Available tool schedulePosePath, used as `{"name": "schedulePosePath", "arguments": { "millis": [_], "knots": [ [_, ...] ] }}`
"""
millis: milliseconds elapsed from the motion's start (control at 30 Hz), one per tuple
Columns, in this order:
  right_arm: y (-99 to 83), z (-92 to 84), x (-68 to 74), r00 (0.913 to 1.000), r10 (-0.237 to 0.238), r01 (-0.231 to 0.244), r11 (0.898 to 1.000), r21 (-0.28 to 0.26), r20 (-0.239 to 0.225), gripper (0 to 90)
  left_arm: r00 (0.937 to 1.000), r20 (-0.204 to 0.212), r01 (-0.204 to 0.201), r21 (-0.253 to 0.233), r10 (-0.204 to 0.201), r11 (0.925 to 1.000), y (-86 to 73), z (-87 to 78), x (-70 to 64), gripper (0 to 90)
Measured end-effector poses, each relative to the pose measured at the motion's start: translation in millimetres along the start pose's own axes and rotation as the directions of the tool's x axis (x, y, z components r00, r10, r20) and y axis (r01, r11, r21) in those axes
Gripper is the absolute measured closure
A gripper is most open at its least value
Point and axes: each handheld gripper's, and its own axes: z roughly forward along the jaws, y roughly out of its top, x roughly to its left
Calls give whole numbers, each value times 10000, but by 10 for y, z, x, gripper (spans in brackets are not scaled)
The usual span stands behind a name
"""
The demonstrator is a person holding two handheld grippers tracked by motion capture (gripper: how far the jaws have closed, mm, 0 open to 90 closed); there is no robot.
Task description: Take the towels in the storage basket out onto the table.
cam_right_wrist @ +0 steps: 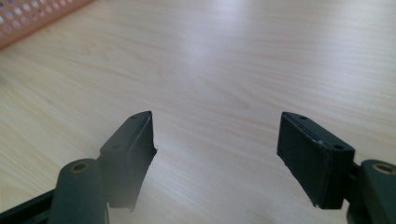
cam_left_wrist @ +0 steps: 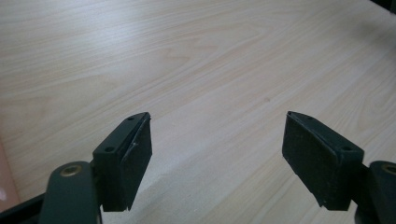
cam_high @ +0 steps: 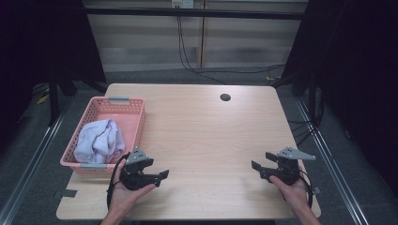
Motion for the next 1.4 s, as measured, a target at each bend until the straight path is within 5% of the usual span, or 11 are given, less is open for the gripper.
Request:
{"name": "schedulePosePath", "arguments": {
  "millis": [200,467,633,1033,1200,1267,1400],
  "knots": [
    [13,-18,-5,9999,-56,56,10000,-11,-153,232,9999,-20,122,-324,-123,9994,58,-29,8,251],
    [-3,-34,-2,9980,-117,129,9997,183,-614,199,9998,-14,-196,-185,196,9996,81,-78,-27,163],
    [4,-59,19,9977,-197,207,9997,149,-649,202,9987,-354,-361,-213,354,9991,165,-284,-46,175],
    [6,-5,53,9954,-412,448,9982,406,-865,205,9903,-1334,352,-212,-377,9992,215,-887,401,220],
    [12,2,58,9944,-454,495,9979,413,-959,205,9773,-2060,517,31,-499,9987,310,-1093,664,171],
    [16,6,66,9930,-477,529,9975,462,-1082,204,9685,-2473,411,504,-274,9979,411,-1161,807,160],
    [13,17,70,9928,-402,467,9974,553,-1132,186,9738,-2260,553,1338,-239,9895,491,-1141,1010,163]
  ]
}}
